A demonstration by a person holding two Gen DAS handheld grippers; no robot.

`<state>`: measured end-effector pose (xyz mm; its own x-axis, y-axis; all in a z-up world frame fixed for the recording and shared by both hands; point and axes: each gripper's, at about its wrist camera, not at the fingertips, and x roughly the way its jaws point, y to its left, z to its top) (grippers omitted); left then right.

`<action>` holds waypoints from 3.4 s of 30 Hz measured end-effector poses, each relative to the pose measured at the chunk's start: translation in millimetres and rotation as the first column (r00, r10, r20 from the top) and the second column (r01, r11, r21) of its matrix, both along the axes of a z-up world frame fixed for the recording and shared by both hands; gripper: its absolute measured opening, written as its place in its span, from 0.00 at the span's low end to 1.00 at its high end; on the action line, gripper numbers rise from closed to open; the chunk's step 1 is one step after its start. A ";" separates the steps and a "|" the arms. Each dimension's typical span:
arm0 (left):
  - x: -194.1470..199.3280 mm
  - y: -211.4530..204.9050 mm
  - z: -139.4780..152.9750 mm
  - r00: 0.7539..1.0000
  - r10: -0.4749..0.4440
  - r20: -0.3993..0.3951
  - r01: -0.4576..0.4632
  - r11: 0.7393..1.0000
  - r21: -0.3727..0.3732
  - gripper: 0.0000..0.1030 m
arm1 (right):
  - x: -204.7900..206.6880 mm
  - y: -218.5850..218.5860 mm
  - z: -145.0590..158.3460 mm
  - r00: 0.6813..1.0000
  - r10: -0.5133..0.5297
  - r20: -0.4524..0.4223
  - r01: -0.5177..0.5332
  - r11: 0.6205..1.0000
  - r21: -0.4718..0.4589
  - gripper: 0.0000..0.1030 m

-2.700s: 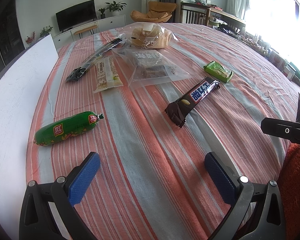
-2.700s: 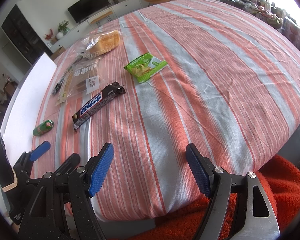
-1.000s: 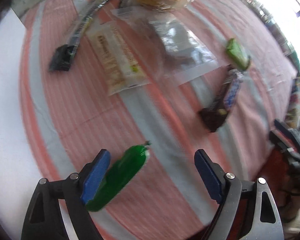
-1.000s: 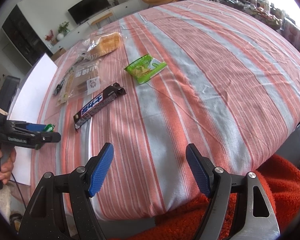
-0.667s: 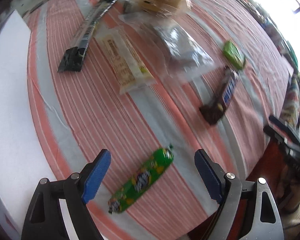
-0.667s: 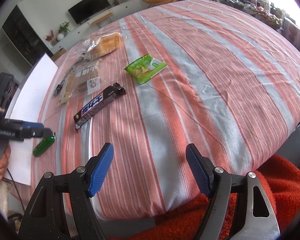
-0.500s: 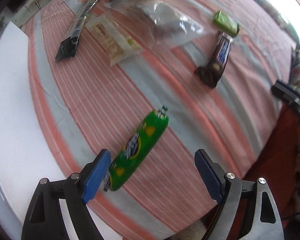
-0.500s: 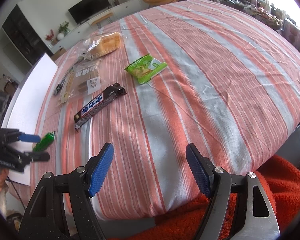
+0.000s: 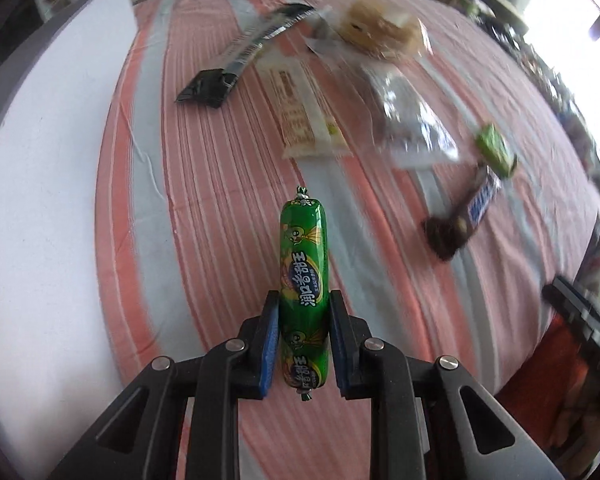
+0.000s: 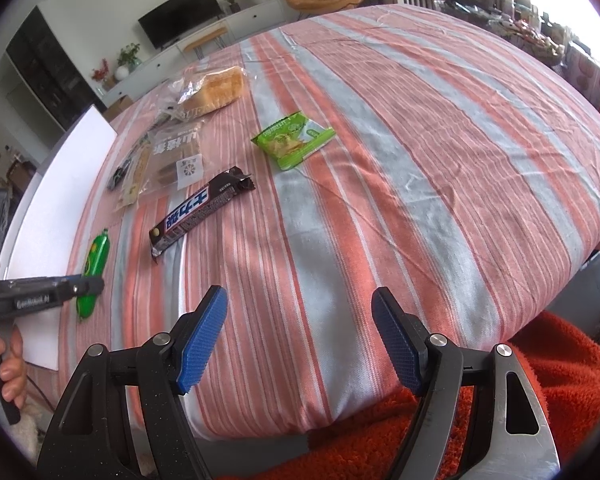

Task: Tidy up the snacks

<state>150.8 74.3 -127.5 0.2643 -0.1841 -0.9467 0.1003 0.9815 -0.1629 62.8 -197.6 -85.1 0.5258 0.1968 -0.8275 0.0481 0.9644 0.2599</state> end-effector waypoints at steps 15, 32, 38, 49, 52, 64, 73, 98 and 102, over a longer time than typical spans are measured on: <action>4.7 -29.8 -6.9 0.986 -0.012 0.168 0.000 0.997 0.073 0.59 | 0.0 -1.7 -0.6 1.000 0.004 -0.005 -0.004 1.000 0.013 0.75; -5.5 -37.5 -10.3 0.987 -0.079 0.137 0.059 0.988 0.144 0.79 | 1.4 -3.7 -2.2 1.000 0.003 -0.011 -0.003 1.000 0.029 0.75; -10.7 -23.4 -1.8 0.990 -0.069 0.122 0.052 0.989 0.138 0.79 | 1.8 -19.0 -7.2 0.999 -0.031 -0.025 0.034 0.990 0.138 0.75; -12.1 -21.7 1.9 0.984 -0.096 0.152 0.079 0.990 0.117 0.57 | 2.6 -18.2 -6.6 0.999 -0.044 -0.025 0.047 0.991 0.124 0.75; -2.1 -28.6 6.8 0.979 -0.098 0.179 0.077 0.990 0.117 0.56 | 5.1 -18.2 -5.0 0.998 -0.048 -0.033 0.051 0.991 0.120 0.75; -19.6 -5.4 12.7 0.967 0.047 0.249 -0.040 0.999 -0.034 0.21 | 100.9 94.9 -7.3 0.975 0.043 -0.220 -0.039 0.999 0.023 0.79; -54.2 6.5 39.7 0.943 0.055 0.328 -0.037 0.997 -0.061 0.21 | 78.9 108.4 -6.8 0.996 -0.003 -0.092 -0.018 0.972 -0.234 0.22; -81.8 12.4 110.5 0.894 0.070 0.442 -0.004 0.989 -0.148 0.21 | 19.4 93.1 73.1 0.988 0.068 0.139 -0.084 0.989 0.119 0.19; -93.9 26.7 129.9 0.878 0.092 0.470 -0.011 0.985 -0.173 0.21 | 11.9 101.8 90.1 0.980 0.094 0.176 -0.116 0.986 0.117 0.19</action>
<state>57.0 101.0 2.4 0.6871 -0.2954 -0.6638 0.1550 0.9522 -0.2632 74.7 -95.8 5.0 0.6271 0.3551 -0.6933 -0.1065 0.9208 0.3752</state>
